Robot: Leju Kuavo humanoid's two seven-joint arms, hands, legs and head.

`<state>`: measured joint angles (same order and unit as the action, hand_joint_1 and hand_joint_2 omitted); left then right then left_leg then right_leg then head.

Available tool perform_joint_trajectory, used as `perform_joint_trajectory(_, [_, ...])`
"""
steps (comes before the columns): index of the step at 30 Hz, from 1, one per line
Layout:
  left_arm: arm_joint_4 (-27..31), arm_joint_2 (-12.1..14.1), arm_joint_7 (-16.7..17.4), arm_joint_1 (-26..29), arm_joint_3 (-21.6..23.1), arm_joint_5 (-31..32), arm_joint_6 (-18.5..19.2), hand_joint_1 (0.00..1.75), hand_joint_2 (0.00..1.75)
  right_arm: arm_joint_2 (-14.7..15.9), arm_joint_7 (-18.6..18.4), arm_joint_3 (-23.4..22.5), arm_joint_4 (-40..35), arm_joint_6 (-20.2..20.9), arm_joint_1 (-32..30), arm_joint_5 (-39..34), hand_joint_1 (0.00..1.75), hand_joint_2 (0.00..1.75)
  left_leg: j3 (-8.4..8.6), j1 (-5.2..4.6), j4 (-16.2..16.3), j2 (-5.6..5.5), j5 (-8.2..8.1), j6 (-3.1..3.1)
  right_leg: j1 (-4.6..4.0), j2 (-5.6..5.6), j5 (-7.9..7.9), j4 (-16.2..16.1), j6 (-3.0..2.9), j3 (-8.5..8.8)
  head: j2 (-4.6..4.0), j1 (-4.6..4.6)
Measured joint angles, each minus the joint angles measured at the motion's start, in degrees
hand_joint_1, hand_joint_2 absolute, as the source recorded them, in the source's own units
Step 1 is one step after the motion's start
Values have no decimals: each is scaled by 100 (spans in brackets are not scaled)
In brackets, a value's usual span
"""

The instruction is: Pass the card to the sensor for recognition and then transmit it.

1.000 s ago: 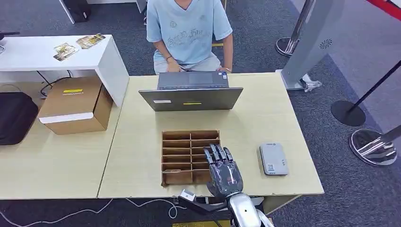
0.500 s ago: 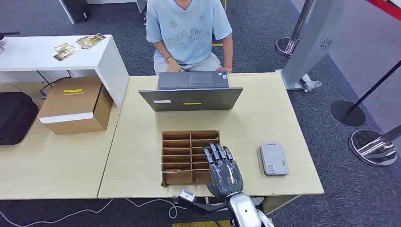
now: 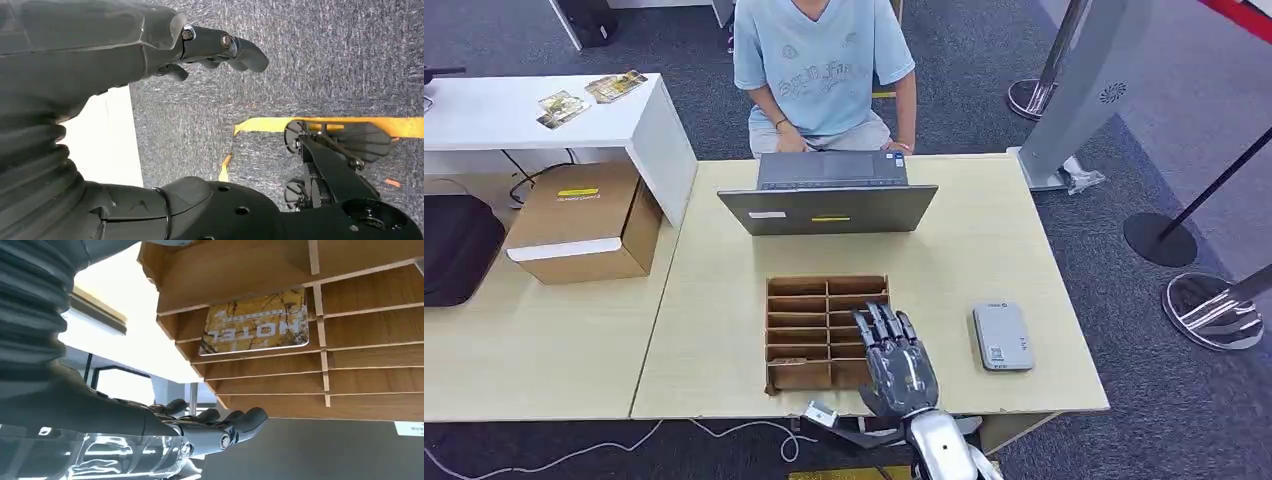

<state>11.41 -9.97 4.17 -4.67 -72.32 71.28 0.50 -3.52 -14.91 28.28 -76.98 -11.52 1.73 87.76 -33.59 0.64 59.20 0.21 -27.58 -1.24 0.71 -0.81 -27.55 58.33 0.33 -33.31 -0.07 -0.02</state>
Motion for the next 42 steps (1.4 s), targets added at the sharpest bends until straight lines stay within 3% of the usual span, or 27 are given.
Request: perform_joint_trajectory(42, [0, 4, -22, 1, 138, 111, 70, 0, 175, 6, 0, 0, -210, 103, -103, 199, 0, 175, 0, 0, 0, 0, 0, 0, 0, 0, 0, 0, 0, 0, 0, 0])
